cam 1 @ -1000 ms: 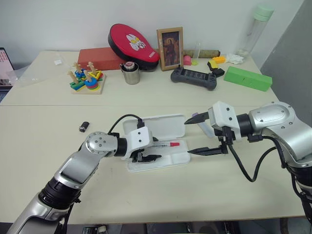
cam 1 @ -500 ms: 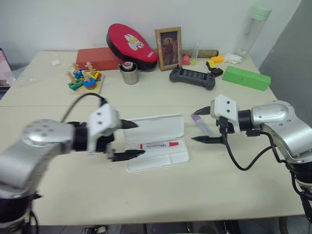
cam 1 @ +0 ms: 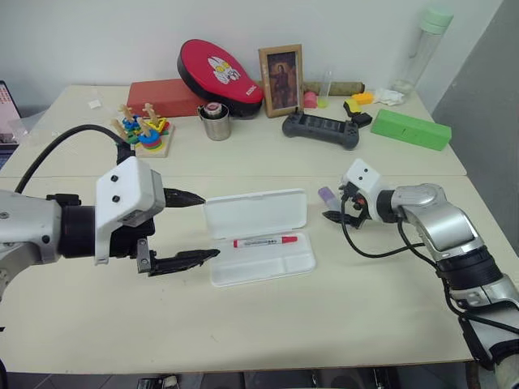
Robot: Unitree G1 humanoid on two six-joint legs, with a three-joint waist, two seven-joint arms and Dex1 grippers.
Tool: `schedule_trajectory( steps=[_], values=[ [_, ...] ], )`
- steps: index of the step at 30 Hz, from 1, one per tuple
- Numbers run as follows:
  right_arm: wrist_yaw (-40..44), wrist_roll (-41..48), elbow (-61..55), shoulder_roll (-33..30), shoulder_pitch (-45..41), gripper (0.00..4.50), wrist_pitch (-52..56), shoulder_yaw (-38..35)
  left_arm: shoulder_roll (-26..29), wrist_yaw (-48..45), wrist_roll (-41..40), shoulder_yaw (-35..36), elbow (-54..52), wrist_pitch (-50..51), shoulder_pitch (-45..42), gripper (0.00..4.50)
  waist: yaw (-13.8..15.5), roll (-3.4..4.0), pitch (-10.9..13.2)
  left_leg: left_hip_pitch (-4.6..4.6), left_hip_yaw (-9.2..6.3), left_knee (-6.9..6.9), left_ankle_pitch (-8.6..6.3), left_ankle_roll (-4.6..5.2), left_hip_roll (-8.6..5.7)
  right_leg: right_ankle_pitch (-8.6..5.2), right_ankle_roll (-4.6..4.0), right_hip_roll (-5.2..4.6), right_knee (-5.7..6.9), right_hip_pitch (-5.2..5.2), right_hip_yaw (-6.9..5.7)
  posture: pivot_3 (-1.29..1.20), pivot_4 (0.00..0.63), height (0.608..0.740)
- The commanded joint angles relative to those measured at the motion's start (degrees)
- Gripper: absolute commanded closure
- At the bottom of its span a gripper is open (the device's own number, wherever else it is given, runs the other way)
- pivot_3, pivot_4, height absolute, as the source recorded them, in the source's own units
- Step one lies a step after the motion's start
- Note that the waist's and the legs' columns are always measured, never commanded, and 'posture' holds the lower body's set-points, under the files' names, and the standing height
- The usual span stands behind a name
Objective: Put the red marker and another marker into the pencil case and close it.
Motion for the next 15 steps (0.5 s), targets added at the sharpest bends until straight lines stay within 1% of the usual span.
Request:
schedule_trajectory(
  steps=[1, 8, 11, 15],
  values=[
    [-3.4, -1.3, 3.4, 0.3, -1.4, 0.0, 1.9, -2.6, 1.1, 0.9, -0.4, 1.7, 0.0, -1.1, -0.2, 0.02, 0.0, 0.0, 0.0, 0.0, 0.0, 0.0, 0.0, 0.0, 0.0, 0.0, 0.0, 0.0, -0.01, 0.0, 0.0, 0.0, 0.15, 0.74],
    [-3.5, -0.3, 3.6, 0.5, -0.1, 0.0, 4.9, -3.1, 1.4, 0.3, -0.9, 3.5, -0.6, -1.2, 2.2, 0.02, 0.2, 0.0, 0.0, 0.0, 0.0, -0.02, 0.0, 0.0, 0.0, 0.0, 0.0, 0.0, -0.01, 0.01, -0.01, 0.0, 0.15, 0.74],
    [-3.5, -0.6, 3.4, 0.5, 0.4, 0.48, 4.8, -2.7, 1.4, 0.4, -1.1, 3.7, -0.7, -1.4, 2.8, 0.0, 0.2, -0.01, 0.0, 0.0, 0.0, 0.0, 0.0, 0.0, 0.0, 0.0, 0.0, 0.0, -0.02, 0.04, -0.01, 0.0, 0.15, 0.74],
    [-1.8, 0.0, 1.0, -0.2, 1.7, 1.52, 4.4, -2.1, 1.4, 0.0, 1.2, 2.8, -0.6, -3.2, 5.0, 0.0, 0.2, 0.0, 0.0, 0.02, 0.0, 0.0, 0.0, 0.0, 0.0, 0.0, 0.0, 0.0, -0.01, 0.04, -0.01, 0.0, 0.15, 0.74]
  ],
)
